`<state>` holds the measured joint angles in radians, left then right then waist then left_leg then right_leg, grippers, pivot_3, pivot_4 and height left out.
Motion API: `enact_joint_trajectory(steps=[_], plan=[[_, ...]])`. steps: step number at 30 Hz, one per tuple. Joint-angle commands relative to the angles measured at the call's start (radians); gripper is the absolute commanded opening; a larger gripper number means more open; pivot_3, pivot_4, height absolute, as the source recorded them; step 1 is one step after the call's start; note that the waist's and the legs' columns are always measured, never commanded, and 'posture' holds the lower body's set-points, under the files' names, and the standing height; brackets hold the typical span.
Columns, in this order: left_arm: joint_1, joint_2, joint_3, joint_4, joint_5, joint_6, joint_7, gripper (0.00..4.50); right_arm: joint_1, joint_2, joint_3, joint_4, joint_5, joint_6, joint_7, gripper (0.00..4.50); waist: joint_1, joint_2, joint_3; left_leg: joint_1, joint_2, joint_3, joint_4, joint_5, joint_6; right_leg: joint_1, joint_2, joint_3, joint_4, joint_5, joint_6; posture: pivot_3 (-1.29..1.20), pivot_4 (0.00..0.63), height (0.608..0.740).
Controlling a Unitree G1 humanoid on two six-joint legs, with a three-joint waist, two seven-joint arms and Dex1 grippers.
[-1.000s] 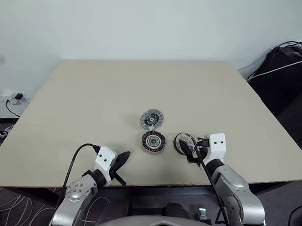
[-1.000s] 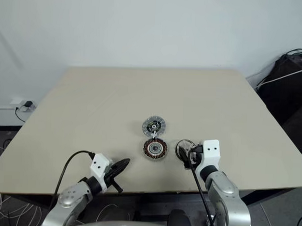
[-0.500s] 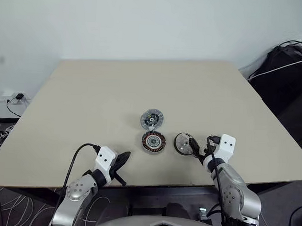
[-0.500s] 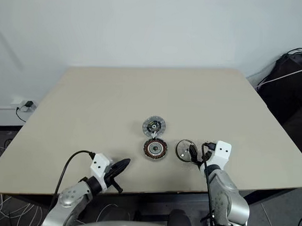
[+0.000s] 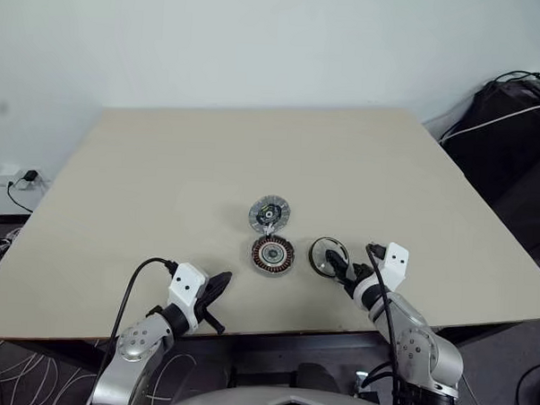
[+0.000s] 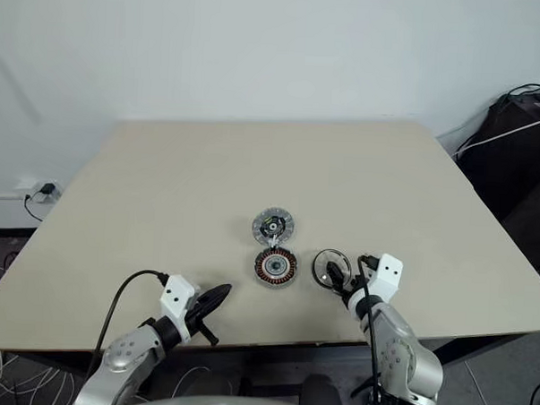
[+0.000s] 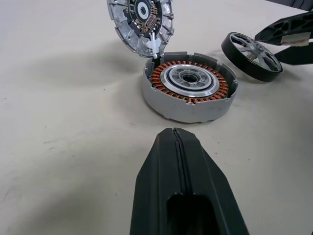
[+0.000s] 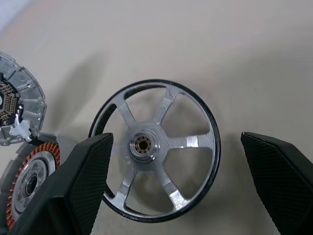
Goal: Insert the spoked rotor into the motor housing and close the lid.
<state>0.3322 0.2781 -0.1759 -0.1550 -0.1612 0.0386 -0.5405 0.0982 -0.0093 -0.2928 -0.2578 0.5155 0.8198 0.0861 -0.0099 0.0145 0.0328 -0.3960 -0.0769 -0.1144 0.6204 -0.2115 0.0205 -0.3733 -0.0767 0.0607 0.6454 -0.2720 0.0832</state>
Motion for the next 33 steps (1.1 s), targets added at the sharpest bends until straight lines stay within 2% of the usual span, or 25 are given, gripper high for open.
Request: enact_joint_trajectory(steps=[1, 12, 27, 30, 33], plan=[[-0.013, -0.001, 0.007, -0.028, -0.008, -0.009, 0.002, 0.00, -0.026, 0.002, 0.000, -0.022, 0.022, -0.003, -0.007, 4.48, -0.001, 0.000, 0.000, 0.000, 0.000, 0.000, 0.000, 0.000, 0.000, 0.000, 0.000, 0.000, 0.000, 0.000, 0.000, 0.00, 0.000, 0.740], [-0.014, -0.001, 0.008, -0.020, -0.008, -0.012, 0.001, 0.00, -0.024, 0.036, -0.029, -0.004, 0.126, 0.063, -0.016, 4.48, -0.002, 0.000, 0.000, 0.000, 0.000, 0.000, 0.000, 0.000, 0.000, 0.000, -0.001, 0.000, 0.000, 0.000, 0.000, 0.00, 0.000, 0.740], [-0.016, 0.001, 0.009, -0.006, -0.006, -0.020, -0.007, 0.00, -0.011, 0.075, -0.060, 0.014, 0.215, 0.058, -0.035, 4.48, -0.003, 0.000, 0.000, 0.000, 0.000, 0.000, -0.001, 0.000, 0.000, -0.001, -0.001, 0.001, 0.000, 0.000, 0.000, 0.00, 0.000, 0.740], [-0.016, 0.002, 0.009, -0.003, -0.005, -0.023, -0.009, 0.00, -0.010, 0.086, -0.072, 0.018, 0.234, 0.050, -0.042, 3.90, -0.003, 0.001, 0.000, 0.000, 0.000, 0.000, -0.001, 0.000, 0.000, -0.001, -0.001, 0.001, 0.000, 0.000, 0.000, 0.00, 0.000, 0.740], [-0.018, 0.002, 0.009, 0.001, -0.005, -0.025, -0.010, 0.00, -0.010, 0.089, -0.078, 0.023, 0.239, 0.045, -0.048, 2.94, -0.003, 0.001, 0.001, 0.000, 0.000, 0.000, -0.001, 0.000, 0.000, -0.001, -0.001, 0.001, 0.000, 0.000, 0.000, 0.00, 0.000, 0.740]])
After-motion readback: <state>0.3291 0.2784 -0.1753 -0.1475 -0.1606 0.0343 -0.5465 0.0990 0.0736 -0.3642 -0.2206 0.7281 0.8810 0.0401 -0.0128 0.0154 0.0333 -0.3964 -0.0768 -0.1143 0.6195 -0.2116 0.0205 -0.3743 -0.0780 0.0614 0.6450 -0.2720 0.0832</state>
